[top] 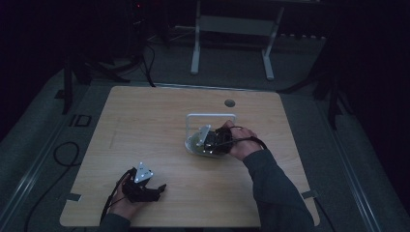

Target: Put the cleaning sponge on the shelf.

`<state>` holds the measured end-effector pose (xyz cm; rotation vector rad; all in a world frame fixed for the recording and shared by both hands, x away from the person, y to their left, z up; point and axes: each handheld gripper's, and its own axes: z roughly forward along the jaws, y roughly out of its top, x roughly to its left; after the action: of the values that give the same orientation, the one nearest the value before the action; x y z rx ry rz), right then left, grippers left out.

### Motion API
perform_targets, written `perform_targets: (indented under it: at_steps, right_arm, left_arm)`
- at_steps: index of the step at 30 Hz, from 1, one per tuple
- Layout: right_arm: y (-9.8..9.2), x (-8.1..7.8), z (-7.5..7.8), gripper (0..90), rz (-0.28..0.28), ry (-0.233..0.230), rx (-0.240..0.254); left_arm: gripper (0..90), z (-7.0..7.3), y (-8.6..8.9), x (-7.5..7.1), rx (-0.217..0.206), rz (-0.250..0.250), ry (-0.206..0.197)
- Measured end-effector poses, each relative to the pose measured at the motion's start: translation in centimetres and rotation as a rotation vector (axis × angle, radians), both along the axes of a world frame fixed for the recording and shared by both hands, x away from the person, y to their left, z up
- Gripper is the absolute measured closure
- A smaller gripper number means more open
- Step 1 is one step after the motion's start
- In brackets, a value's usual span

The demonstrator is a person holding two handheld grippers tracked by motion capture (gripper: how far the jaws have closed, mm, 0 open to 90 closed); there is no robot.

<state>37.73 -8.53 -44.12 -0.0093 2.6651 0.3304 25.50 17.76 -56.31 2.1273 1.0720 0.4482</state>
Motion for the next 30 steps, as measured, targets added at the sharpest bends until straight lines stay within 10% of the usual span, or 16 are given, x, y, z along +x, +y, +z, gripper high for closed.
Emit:
perform_targets:
  at_steps: [30]
  right_arm:
    - [0.2,0.9,-1.2,71.6,0.036,-0.027,-0.036]
  left_arm:
    - [19.6,0.0,0.0,0.0,0.001,0.0,0.001]
